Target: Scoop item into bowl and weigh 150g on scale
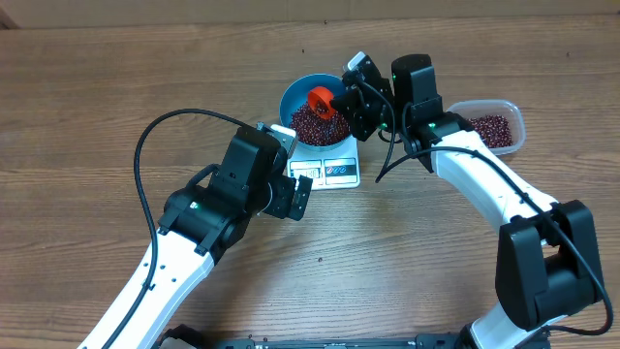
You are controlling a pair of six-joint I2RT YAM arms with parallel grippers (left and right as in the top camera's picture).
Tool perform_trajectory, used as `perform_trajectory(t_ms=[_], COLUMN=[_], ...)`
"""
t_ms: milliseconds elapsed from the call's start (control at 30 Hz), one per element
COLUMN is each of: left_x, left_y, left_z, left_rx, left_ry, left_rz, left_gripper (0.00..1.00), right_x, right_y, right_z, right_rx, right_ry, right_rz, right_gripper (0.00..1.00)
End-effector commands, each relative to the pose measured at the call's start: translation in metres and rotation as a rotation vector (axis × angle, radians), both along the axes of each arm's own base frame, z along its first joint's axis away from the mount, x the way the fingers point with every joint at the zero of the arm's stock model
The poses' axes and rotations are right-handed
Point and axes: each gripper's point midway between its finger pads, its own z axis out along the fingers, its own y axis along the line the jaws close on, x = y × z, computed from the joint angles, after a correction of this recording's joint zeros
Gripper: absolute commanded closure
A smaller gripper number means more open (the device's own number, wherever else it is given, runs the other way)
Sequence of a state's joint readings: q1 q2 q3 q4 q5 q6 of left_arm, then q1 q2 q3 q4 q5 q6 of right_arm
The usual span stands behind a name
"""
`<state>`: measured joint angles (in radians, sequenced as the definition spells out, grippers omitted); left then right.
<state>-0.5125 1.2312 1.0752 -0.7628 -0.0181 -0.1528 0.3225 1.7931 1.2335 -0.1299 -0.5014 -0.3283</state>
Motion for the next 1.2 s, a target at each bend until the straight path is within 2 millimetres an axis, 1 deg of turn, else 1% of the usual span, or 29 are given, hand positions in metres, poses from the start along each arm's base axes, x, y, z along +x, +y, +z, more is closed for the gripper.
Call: perform_trajectory(t_ms=[0,67,100,133,200,267,300,333,367,400,433,567,833,1167], left_x=[0.003,0.003,0.003,0.003,0.003,0.003,0.003,0.003,0.003,0.003,0.003,0.003,0.003,0.003], left_y=[-0.003,-0.003,-0.003,-0.003,-0.003,-0.003,-0.003,-0.003,-0.003,-0.003,-0.003,-0.003,-0.003,-0.003], left_z=[0.009,0.009,0.009,0.009,0.009,0.009,0.009,0.009,0.009,0.009,0.009,0.009,0.009,0.009], left_rx=[-0.009,-0.009,-0.009,-0.009,-0.009,-0.009,-0.009,-0.009,-0.009,-0.010,-0.009,-0.009,-0.010,-0.009], left_ry=[-0.023,-0.023,-0.023,-0.023,-0.023,-0.023,-0.023,-0.023,-0.023,-0.023,-0.023,-0.023,-0.023,-0.023], left_rz=[-0.020,-0.020,-0.020,-0.020,-0.020,-0.020,-0.020,-0.020,-0.020,-0.019,-0.020,-0.020,-0.020,-0.020], left_gripper=[0.00,0.00,0.00,0.00,0.00,0.01,0.00,0.00,0.00,0.00,0.00,0.00,0.01,0.00], right_x=[0.007,0.000,-0.002,0.000,0.010,0.008,0.001,-0.001,0.002,0.008,0.011,0.003,0.001,0.001], right_y=[-0.007,0.003,0.005,0.002,-0.009,0.001,0.009,0.010,0.004,-0.004,-0.007,0.004,0.003,0.003], right_z=[0.000,0.007,0.007,0.004,0.000,0.009,0.013,0.011,0.005,0.001,0.000,0.005,0.003,0.003], right_rx=[-0.041,0.025,0.028,-0.003,-0.048,0.031,0.052,0.034,-0.018,-0.059,-0.053,0.020,0.062,0.062], right_ry=[-0.042,-0.024,-0.026,-0.041,-0.049,-0.033,-0.036,-0.048,-0.070,-0.074,-0.058,-0.020,0.058,0.058], right_rz=[-0.013,0.036,0.053,0.043,-0.033,-0.011,0.042,0.061,0.047,-0.004,-0.035,0.009,-0.035,-0.035], right_gripper=[0.96,0.96,0.96,0.96,0.96,0.96,0.96,0.96,0.96,0.96,0.96,0.96,0.96,0.96])
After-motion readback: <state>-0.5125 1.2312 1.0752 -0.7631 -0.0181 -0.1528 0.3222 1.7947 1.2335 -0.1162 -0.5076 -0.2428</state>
